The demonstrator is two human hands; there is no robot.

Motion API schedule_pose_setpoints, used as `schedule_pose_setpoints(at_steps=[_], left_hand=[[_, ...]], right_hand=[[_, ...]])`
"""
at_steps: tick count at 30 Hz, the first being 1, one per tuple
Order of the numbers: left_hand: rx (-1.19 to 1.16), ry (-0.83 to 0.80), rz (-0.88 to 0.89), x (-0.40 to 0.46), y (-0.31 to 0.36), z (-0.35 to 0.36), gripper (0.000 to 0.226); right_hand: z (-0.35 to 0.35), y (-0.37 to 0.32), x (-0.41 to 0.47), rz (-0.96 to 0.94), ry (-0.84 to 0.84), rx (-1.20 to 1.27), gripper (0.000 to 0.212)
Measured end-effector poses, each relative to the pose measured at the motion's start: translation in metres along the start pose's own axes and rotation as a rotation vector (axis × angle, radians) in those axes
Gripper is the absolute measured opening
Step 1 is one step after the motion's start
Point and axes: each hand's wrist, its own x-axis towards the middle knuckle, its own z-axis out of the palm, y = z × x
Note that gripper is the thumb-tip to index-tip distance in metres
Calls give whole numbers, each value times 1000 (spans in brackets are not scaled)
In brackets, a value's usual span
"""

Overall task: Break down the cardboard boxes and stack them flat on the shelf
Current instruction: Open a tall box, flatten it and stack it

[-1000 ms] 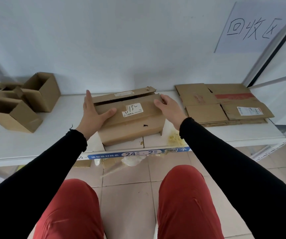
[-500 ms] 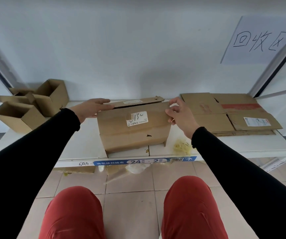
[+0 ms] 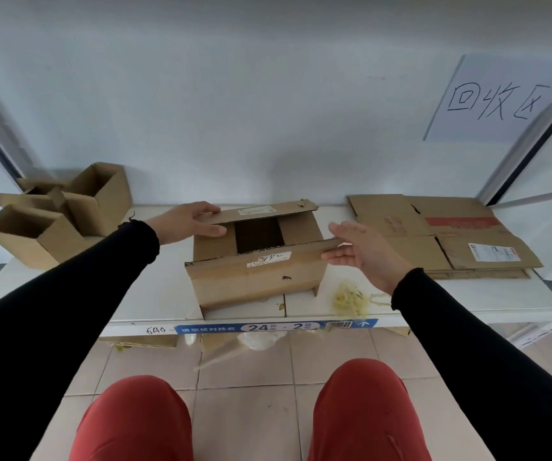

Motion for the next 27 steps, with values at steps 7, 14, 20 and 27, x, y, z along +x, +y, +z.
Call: schedule_pose_setpoints(at_steps=[7, 14, 20, 27], left_hand=[[-380, 423, -137, 11, -2, -4, 74], [-152, 531, -259, 33, 4, -9, 65], [236, 713, -8, 38, 12, 16, 71], [282, 612, 11, 40, 12, 23, 68]], right_hand=[[-18, 10, -1, 21, -249, -74, 17], [-17, -17, -12, 43, -402, -634, 49], [8, -49, 5, -32, -535, -1061, 60], [52, -49, 34, -27, -650, -1373, 44]])
